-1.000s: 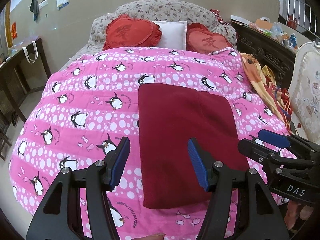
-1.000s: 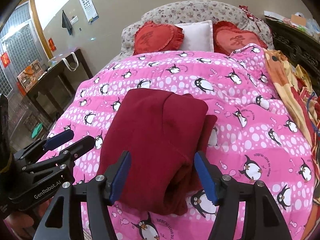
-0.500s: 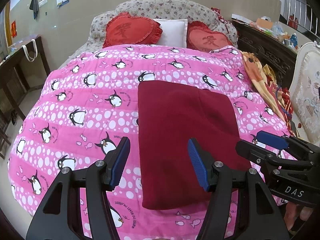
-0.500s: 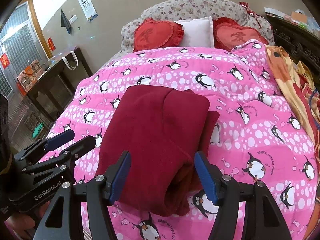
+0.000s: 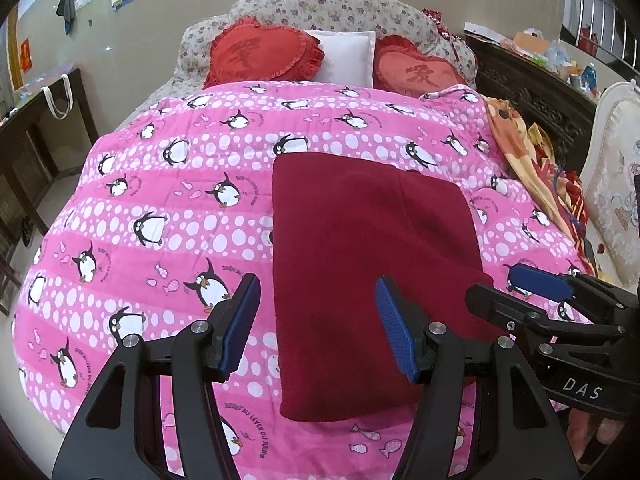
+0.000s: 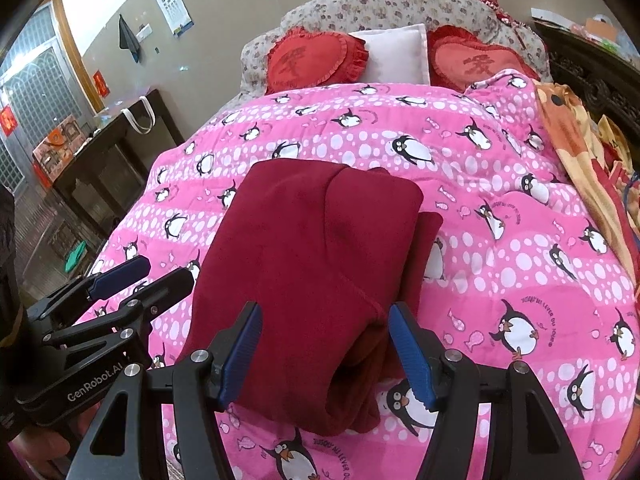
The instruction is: Fold small clothes
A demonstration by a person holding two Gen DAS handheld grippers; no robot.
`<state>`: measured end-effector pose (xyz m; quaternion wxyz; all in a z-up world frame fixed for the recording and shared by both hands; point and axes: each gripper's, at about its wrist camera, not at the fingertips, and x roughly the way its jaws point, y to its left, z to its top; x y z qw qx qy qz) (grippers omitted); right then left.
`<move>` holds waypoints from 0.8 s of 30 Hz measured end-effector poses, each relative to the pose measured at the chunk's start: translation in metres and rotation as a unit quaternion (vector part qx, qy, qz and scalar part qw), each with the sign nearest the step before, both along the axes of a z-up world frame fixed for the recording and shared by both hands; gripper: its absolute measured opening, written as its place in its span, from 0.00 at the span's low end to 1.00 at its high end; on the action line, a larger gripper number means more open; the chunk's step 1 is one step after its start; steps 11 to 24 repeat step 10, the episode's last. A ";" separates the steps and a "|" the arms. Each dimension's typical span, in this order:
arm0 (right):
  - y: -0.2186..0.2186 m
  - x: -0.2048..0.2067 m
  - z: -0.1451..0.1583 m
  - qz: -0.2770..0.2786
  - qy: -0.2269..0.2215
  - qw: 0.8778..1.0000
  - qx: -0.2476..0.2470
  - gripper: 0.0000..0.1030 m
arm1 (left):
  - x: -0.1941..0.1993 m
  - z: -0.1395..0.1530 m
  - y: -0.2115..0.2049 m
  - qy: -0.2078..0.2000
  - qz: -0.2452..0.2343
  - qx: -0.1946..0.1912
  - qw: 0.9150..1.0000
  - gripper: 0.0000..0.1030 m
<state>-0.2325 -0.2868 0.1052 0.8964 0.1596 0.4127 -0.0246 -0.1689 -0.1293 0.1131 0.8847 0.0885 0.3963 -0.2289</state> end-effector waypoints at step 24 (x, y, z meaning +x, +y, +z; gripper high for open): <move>-0.006 0.005 -0.010 0.000 0.011 1.000 0.005 0.61 | 0.009 -0.006 0.001 0.002 -0.001 -0.009 1.000 0.58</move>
